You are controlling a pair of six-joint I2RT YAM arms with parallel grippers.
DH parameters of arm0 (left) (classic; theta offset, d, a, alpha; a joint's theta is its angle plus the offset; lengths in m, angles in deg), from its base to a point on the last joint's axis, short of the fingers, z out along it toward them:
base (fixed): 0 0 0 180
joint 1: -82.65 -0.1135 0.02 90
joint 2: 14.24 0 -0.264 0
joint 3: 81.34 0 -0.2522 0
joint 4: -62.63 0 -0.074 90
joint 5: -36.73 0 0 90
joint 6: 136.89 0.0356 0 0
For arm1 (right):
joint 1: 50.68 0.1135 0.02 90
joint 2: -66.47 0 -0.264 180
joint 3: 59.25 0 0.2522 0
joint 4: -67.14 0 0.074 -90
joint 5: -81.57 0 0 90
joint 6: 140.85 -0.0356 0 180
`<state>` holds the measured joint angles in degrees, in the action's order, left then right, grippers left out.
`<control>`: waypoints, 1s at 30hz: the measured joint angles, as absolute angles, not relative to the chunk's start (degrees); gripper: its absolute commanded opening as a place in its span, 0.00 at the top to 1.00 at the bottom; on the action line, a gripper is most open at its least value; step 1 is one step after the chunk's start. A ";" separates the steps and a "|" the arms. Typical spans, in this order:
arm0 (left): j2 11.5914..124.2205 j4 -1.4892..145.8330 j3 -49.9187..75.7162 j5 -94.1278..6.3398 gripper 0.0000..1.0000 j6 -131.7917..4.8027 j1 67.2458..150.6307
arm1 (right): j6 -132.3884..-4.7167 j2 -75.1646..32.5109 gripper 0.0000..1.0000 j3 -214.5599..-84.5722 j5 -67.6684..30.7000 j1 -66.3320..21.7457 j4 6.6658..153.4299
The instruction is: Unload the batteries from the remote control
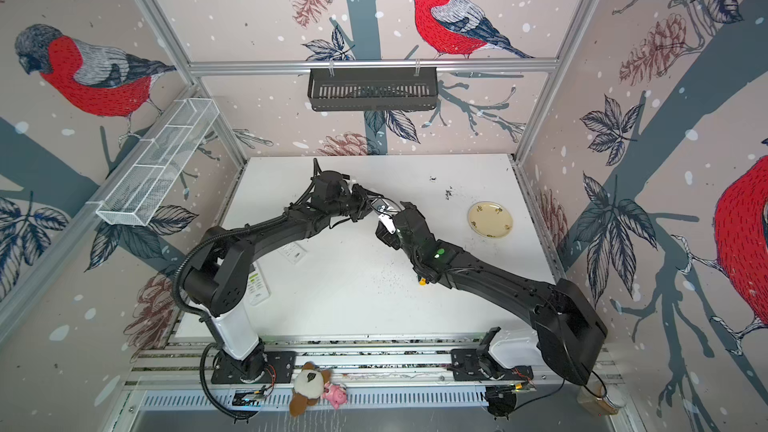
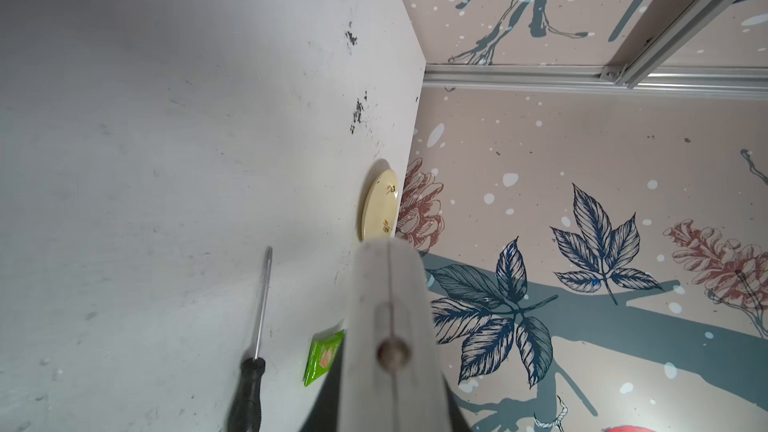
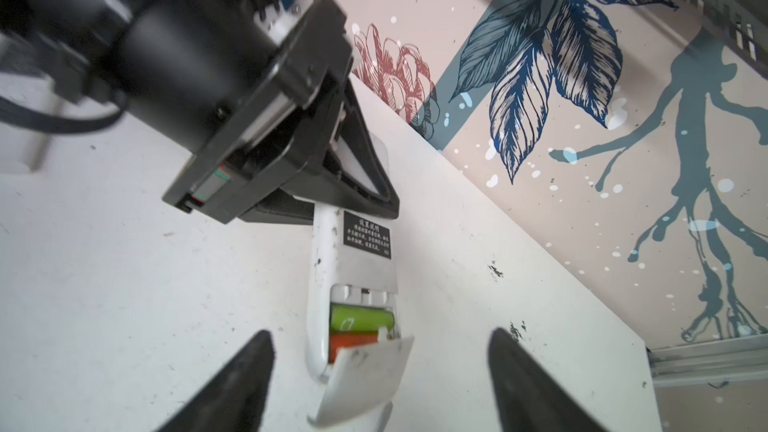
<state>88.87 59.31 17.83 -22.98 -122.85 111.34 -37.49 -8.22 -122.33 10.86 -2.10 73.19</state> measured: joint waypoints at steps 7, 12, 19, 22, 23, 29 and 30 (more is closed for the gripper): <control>85.51 44.19 25.50 -25.04 1.00 -121.85 107.29 | -60.39 1.48 0.01 -124.78 -5.73 -13.25 77.39; 85.16 31.79 29.70 -26.41 1.00 -121.32 105.78 | -84.46 0.67 0.00 -124.17 -20.99 -26.45 73.72; 85.73 22.04 30.81 -26.30 1.00 -120.51 105.67 | -96.17 -4.72 0.01 -126.18 -31.44 -28.63 71.62; 85.73 20.75 32.10 -26.28 1.00 -120.49 105.67 | -97.68 -7.06 0.01 -126.07 -34.10 -29.51 71.60; 85.75 20.41 32.41 -26.20 1.00 -120.47 105.67 | -98.38 -7.78 0.01 -125.68 -35.39 -29.77 71.51; 85.73 18.92 32.80 -25.69 1.00 -119.07 105.67 | -99.58 -13.25 0.00 -126.07 -42.71 -30.12 70.99; 85.73 19.27 32.80 -25.21 1.00 -118.41 105.67 | -100.33 -14.47 0.00 -126.64 -43.81 -30.10 70.96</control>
<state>85.73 19.27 32.80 -25.21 -118.41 105.67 -100.33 -14.47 -126.64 -43.81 -30.10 70.96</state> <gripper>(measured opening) 0.200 0.994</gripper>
